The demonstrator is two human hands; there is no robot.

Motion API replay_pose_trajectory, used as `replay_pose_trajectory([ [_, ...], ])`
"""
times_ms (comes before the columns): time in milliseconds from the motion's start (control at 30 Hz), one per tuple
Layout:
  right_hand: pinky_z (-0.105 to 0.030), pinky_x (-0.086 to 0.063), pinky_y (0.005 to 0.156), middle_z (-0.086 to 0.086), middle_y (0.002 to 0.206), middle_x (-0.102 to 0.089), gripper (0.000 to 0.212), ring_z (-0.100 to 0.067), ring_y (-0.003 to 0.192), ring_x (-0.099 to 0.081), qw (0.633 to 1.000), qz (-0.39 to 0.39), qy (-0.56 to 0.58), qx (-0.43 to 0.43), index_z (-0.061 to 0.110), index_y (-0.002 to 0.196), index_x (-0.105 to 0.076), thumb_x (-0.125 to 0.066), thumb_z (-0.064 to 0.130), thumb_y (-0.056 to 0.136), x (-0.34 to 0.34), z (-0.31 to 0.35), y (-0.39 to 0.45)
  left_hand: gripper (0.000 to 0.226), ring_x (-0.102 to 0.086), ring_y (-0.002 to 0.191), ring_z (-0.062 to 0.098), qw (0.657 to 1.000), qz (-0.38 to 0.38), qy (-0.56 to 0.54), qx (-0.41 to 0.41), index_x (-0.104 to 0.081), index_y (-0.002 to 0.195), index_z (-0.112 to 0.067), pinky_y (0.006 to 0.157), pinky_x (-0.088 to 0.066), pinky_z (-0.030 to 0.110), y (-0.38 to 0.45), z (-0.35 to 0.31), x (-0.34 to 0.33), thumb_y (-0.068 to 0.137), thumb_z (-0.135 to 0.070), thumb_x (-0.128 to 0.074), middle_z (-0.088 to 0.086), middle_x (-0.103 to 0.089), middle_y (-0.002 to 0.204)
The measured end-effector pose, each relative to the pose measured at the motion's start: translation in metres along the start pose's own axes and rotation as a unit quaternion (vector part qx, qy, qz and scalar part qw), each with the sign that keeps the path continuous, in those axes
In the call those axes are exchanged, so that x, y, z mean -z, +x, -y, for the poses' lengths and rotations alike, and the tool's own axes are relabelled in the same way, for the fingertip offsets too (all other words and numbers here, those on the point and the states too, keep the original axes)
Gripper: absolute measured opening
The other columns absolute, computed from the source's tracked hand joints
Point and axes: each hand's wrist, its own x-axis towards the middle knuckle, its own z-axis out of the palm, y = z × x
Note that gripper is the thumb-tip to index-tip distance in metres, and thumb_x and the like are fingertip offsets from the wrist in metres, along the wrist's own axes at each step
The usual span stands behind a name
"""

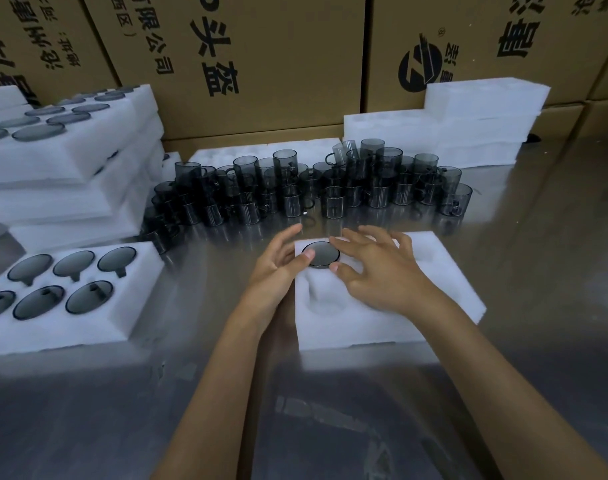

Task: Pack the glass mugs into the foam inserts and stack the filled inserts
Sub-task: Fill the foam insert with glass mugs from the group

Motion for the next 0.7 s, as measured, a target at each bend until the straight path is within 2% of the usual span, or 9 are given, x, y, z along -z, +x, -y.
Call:
replay_pose_trajectory([
  [67, -0.043, 0.0, 0.118, 0.011, 0.157, -0.036, 0.051, -0.011, 0.145, -0.019, 1.0, 0.001, 0.006, 0.0, 0.036, 0.149, -0.041, -0.045, 0.048, 0.1, 0.002, 0.0, -0.001, 0.042, -0.065, 0.116, 0.015, 1.0, -0.016, -0.002, 0.016, -0.06, 0.132, -0.027, 0.1, -0.051, 0.032, 0.001, 0.001, -0.001, 0.093, -0.015, -0.069, -0.003, -0.07, 0.123],
  [167, -0.039, -0.008, 0.114, 0.012, 0.149, -0.042, 0.049, -0.011, 0.14, -0.022, 0.999, 0.025, 0.021, 0.002, 0.037, 0.146, -0.046, -0.048, 0.048, 0.099, 0.008, 0.0, 0.0, 0.035, -0.069, 0.108, 0.015, 0.998, -0.037, -0.003, 0.041, -0.065, 0.125, -0.026, 0.089, -0.055, 0.027, 0.004, 0.003, -0.003, 0.093, -0.013, -0.067, -0.002, -0.071, 0.12],
  [233, -0.034, -0.012, 0.105, 0.014, 0.142, -0.05, 0.041, -0.01, 0.135, -0.029, 0.997, 0.048, 0.059, -0.016, 0.041, 0.136, -0.057, -0.053, 0.049, 0.096, 0.017, -0.001, 0.009, 0.031, -0.07, 0.104, 0.017, 0.997, -0.062, 0.008, 0.035, -0.068, 0.119, -0.024, 0.086, -0.056, 0.028, 0.006, 0.004, -0.006, 0.092, -0.009, -0.065, 0.0, -0.074, 0.113],
  [300, -0.033, -0.014, 0.108, 0.018, 0.13, -0.062, 0.031, -0.008, 0.128, -0.042, 0.988, 0.04, 0.134, -0.059, 0.045, 0.124, -0.065, -0.056, 0.047, 0.094, 0.029, -0.001, 0.027, 0.029, -0.072, 0.098, 0.017, 0.996, -0.088, 0.007, 0.028, -0.072, 0.113, -0.022, 0.08, -0.058, 0.027, 0.009, 0.005, -0.007, 0.089, -0.008, -0.065, -0.001, -0.076, 0.104],
  [400, -0.045, -0.029, 0.116, 0.011, 0.114, -0.07, 0.052, -0.016, 0.123, -0.055, 0.977, 0.001, 0.173, -0.126, 0.041, 0.145, -0.044, -0.055, 0.038, 0.094, 0.032, -0.01, 0.07, 0.029, -0.074, 0.085, 0.011, 0.994, -0.101, -0.033, 0.024, -0.075, 0.11, -0.021, 0.066, -0.056, 0.019, 0.012, 0.004, -0.005, 0.087, -0.005, -0.066, -0.002, -0.078, 0.094],
  [500, -0.046, -0.031, 0.117, -0.001, 0.138, -0.057, 0.07, -0.028, 0.13, -0.05, 0.97, 0.055, 0.165, -0.17, 0.037, 0.156, -0.022, -0.054, 0.028, 0.094, 0.023, -0.021, 0.112, 0.029, -0.075, 0.086, 0.011, 0.989, -0.113, -0.087, 0.028, -0.077, 0.109, -0.019, 0.063, -0.055, 0.018, 0.016, 0.002, 0.005, 0.086, -0.005, -0.069, 0.0, -0.078, 0.101],
  [567, -0.034, -0.038, 0.11, -0.005, 0.146, -0.049, 0.073, -0.027, 0.125, -0.052, 0.965, 0.096, 0.158, -0.185, 0.032, 0.157, -0.022, -0.056, 0.019, 0.094, 0.012, -0.025, 0.133, 0.028, -0.074, 0.092, 0.014, 0.989, -0.107, -0.099, 0.034, -0.078, 0.107, -0.021, 0.067, -0.057, 0.02, 0.018, 0.002, 0.012, 0.085, -0.006, -0.07, 0.0, -0.077, 0.106],
  [633, -0.027, -0.044, 0.095, -0.008, 0.138, -0.054, 0.058, -0.026, 0.116, -0.055, 0.967, 0.102, 0.137, -0.188, 0.025, 0.147, -0.038, -0.059, 0.018, 0.093, 0.001, -0.028, 0.144, 0.029, -0.074, 0.095, 0.016, 0.99, -0.09, -0.097, 0.038, -0.078, 0.108, -0.022, 0.07, -0.058, 0.023, 0.018, 0.002, 0.016, 0.084, -0.008, -0.07, 0.001, -0.077, 0.105],
  [700, -0.029, -0.045, 0.086, -0.008, 0.12, -0.061, 0.024, -0.027, 0.109, -0.058, 0.973, 0.056, 0.124, -0.187, 0.022, 0.113, -0.054, -0.063, 0.02, 0.091, -0.009, -0.031, 0.15, 0.032, -0.074, 0.094, 0.016, 0.993, -0.072, -0.081, 0.037, -0.078, 0.108, -0.025, 0.071, -0.058, 0.023, 0.018, 0.003, 0.018, 0.08, -0.012, -0.07, 0.002, -0.077, 0.103],
])
